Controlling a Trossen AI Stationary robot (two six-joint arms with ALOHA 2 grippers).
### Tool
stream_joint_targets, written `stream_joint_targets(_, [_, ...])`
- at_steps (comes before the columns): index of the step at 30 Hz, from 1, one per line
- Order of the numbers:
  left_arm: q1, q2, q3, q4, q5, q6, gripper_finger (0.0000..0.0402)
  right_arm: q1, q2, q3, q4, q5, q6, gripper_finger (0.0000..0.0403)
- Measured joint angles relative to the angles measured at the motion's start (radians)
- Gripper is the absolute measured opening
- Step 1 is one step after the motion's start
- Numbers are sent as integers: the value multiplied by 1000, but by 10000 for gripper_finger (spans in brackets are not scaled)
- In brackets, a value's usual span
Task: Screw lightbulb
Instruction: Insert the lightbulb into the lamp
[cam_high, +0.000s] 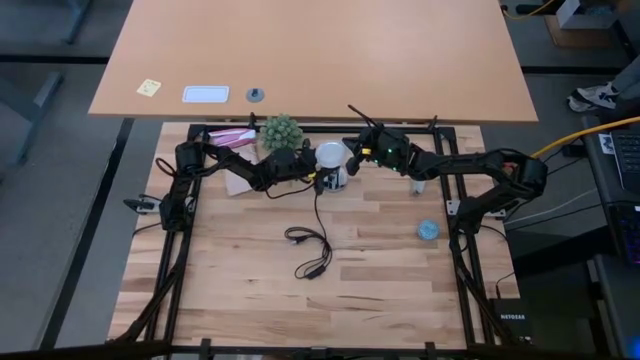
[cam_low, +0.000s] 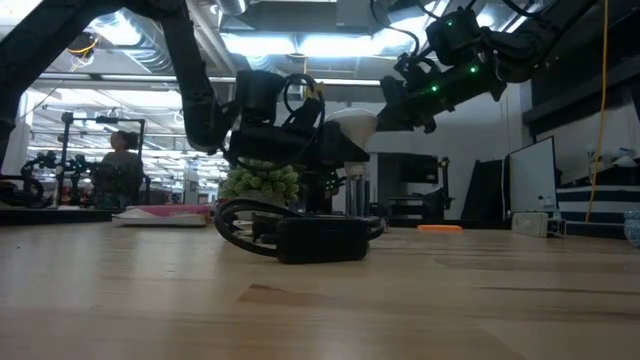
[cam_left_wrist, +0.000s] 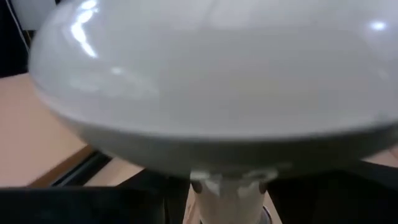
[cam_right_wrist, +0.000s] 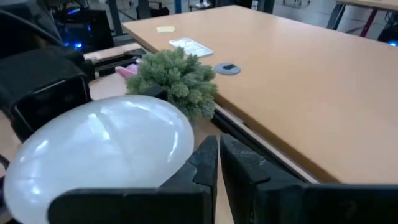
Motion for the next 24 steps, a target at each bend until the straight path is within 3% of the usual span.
stream_joint_targets(24, [-27,-3,1,-63,4,30,162,0,-1,1,20,3,-131,26])
